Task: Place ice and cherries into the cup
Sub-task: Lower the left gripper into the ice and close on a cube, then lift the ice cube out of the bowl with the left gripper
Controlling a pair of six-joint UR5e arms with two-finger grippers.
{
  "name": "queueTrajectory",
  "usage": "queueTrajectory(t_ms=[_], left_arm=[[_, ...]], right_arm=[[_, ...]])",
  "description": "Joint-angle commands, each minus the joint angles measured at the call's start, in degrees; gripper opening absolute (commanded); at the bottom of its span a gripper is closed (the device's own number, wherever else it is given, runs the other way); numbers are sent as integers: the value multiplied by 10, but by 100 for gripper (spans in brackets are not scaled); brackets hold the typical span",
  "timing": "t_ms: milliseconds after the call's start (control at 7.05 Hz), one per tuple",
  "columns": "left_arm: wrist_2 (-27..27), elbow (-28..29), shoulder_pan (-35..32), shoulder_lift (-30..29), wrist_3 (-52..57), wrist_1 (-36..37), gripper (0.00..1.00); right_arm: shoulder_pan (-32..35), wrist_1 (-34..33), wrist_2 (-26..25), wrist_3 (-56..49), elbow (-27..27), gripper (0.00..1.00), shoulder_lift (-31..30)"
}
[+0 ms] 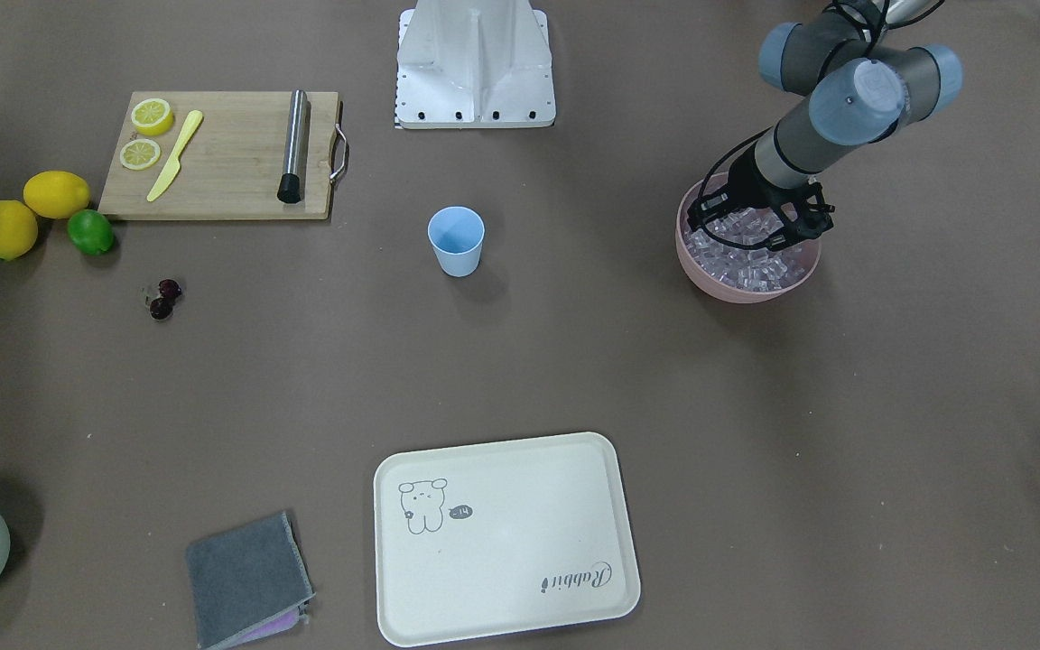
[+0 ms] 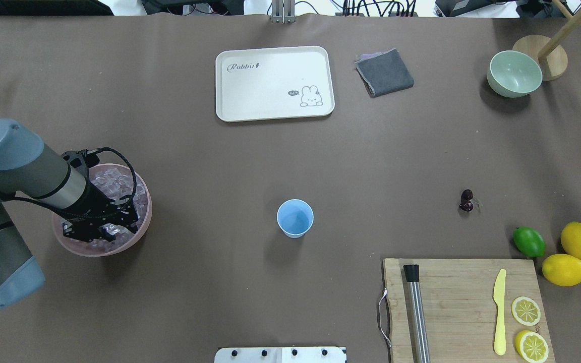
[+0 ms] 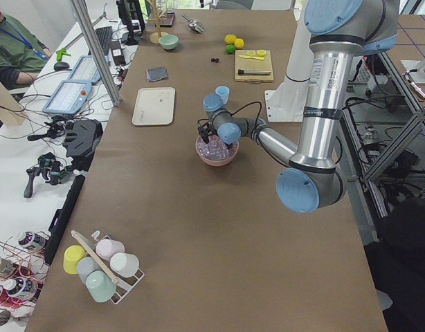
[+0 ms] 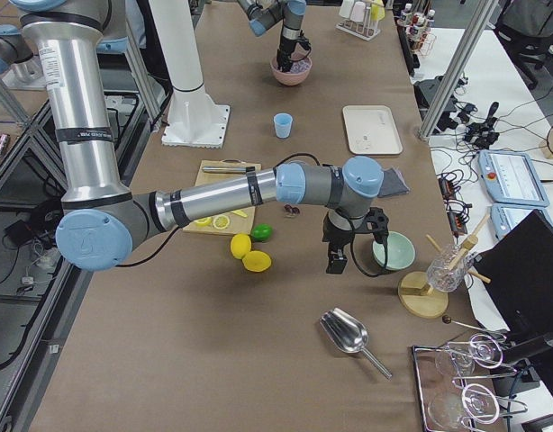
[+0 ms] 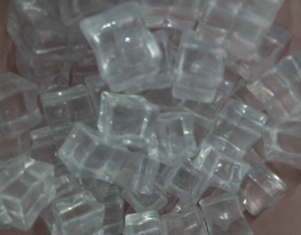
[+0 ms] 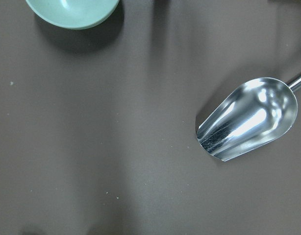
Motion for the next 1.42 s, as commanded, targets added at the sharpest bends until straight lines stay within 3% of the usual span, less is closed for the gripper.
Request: queueTrajectory(t_ms=[0,426,710,1277], left_arm=[[-32,-3,-28,0,2,2,3],[-46,-7,-80,-26,28,2,1],[-105,-7,-132,-52,28,3,1],[-122,0,-138,-167,22,8,2]], right_arm=[[0,0,2,0,0,100,0],[0,0,2,0,4,100,0],[0,0,3,0,4,100,0],[0,0,10,0,11,100,0]])
